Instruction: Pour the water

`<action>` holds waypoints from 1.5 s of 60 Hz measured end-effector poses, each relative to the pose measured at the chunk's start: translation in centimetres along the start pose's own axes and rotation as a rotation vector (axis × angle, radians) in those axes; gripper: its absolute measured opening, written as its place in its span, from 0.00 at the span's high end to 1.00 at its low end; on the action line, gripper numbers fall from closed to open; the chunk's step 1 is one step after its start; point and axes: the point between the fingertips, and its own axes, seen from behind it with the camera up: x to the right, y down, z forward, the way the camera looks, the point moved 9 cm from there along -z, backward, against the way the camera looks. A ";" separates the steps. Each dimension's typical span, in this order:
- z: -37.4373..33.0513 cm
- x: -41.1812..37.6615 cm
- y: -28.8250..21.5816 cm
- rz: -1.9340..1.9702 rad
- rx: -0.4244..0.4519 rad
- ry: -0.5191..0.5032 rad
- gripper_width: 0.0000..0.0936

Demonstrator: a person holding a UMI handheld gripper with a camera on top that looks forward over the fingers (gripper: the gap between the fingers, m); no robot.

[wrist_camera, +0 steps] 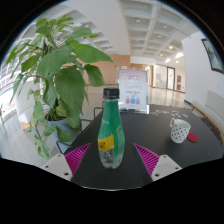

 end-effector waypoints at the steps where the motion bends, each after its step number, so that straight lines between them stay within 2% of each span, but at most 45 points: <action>1: 0.6 -0.1 -0.1 0.001 0.004 0.008 0.08; 6: 3.4 -0.2 -0.4 0.005 0.014 0.035 0.10; 9: 4.5 -0.4 -0.7 0.006 0.030 0.041 0.15; 12: 4.9 -0.7 -0.9 0.002 0.060 0.041 0.27; 14: 5.3 -0.4 -1.0 -0.008 0.081 0.053 0.40; 25: 5.5 -0.4 -1.0 0.008 0.122 0.059 0.50; 26: 5.5 -0.4 -1.0 0.006 0.122 0.053 0.54; 34: 4.9 -0.3 -1.6 0.010 0.149 0.021 0.58; 40: 3.5 0.2 -4.4 0.080 0.204 -0.031 0.58; 47: 1.4 1.9 -9.8 0.273 0.319 -0.143 0.58; 53: 0.0 3.7 -14.7 0.516 0.405 -0.307 0.58; 62: -0.5 8.6 -19.5 1.011 0.448 -0.620 0.57; 67: 0.4 12.1 -20.4 1.313 0.465 -0.796 0.58; 70: 1.3 14.3 -20.3 1.481 0.477 -0.861 0.58; 81: 4.3 19.4 -17.2 1.925 0.459 -0.944 0.56; 90: 7.8 20.9 -14.6 2.104 0.417 -0.899 0.57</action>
